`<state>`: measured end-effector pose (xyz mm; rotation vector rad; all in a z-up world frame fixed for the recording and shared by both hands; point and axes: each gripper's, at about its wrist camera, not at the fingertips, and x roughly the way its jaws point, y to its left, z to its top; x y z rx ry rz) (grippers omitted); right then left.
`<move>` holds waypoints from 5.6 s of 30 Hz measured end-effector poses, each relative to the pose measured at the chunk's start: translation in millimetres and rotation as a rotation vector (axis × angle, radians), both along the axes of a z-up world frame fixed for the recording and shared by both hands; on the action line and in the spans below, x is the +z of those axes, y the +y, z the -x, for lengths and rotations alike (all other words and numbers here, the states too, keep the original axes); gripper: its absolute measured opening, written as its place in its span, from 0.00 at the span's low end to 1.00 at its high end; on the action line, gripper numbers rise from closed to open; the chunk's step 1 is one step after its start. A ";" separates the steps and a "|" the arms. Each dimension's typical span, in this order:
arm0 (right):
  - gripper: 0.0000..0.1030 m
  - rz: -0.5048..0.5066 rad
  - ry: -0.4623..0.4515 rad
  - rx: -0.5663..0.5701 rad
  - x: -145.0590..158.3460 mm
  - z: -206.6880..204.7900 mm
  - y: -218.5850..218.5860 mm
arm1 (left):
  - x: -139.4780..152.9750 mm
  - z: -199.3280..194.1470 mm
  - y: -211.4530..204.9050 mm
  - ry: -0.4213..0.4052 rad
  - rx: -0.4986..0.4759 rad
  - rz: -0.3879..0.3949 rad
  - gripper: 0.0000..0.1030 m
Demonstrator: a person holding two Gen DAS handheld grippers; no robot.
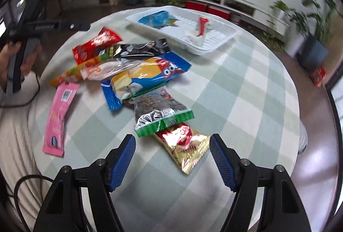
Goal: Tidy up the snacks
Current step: 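Move the left tool to the red candy bag while the right tool approaches the gold pie packet, then close the left tool on the red candy bag while the right tool grasps the gold pie packet, then carry the red bag with the left tool while the right tool carries the gold packet to the tray, then open the left tool to drop the red bag while the right tool releases the gold packet in the tray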
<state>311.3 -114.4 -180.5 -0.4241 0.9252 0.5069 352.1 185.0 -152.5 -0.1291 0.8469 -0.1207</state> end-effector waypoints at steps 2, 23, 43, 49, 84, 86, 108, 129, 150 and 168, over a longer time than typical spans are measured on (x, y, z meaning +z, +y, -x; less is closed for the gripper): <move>0.72 0.011 0.033 0.033 -4.4 -10.3 2.4 | -3.3 -1.2 -0.2 0.008 -0.003 -0.008 0.55; 0.39 -0.004 0.135 0.060 -19.8 -22.1 7.7 | -42.0 -34.2 -8.0 0.104 -0.069 -0.056 0.55; 0.34 -0.278 0.317 -0.096 -16.4 -19.2 -33.4 | -60.9 -41.0 16.6 0.149 -0.059 0.013 0.36; 0.34 -0.426 0.414 -0.177 -20.0 -15.0 -58.8 | -57.3 -28.1 19.2 0.147 -0.061 0.049 0.34; 0.34 -0.992 0.549 -0.274 1.8 -29.8 -81.2 | 1.1 5.1 17.3 0.059 -0.068 0.167 0.33; 0.34 -1.010 0.552 -0.272 2.4 -35.5 -79.4 | 2.5 2.6 17.4 0.057 -0.070 0.175 0.33; 0.34 -1.169 0.515 -0.297 16.3 -116.2 -67.6 | 17.4 -60.5 -2.7 0.048 -0.111 0.194 0.33; 0.34 -1.142 0.471 -0.399 -2.0 -236.2 -39.4 | -2.7 -185.6 -47.4 0.087 -0.166 0.184 0.33; 0.50 -0.896 0.349 -0.414 -13.4 -268.4 -16.4 | -31.0 -231.8 -88.8 0.081 -0.171 0.052 0.36; 0.62 -0.765 0.148 -0.299 39.6 -227.6 -5.8 | 19.1 -179.7 -83.1 -0.089 -0.142 -0.048 0.48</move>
